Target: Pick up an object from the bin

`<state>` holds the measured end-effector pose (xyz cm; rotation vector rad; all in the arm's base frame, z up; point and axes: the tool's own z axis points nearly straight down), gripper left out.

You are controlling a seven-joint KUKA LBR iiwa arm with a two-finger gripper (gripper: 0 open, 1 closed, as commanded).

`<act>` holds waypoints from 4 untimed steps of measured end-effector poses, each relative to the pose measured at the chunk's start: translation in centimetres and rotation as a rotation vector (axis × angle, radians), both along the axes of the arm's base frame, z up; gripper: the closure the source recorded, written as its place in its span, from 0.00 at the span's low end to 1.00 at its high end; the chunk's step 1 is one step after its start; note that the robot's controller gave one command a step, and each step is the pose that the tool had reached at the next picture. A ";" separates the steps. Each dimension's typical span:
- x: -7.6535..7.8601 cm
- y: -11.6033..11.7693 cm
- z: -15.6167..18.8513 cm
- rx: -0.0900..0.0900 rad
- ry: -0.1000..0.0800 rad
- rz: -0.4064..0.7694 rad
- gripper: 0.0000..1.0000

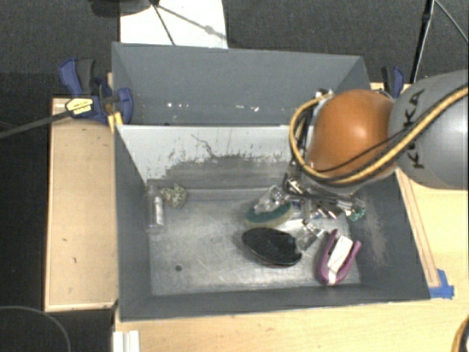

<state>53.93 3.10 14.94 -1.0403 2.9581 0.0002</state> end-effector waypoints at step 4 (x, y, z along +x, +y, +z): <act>0.4 -0.8 5.5 0.000 -0.003 -0.304 1.00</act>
Offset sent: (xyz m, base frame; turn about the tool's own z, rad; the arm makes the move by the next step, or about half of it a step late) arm 0.0008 0.0015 -0.0544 0.3346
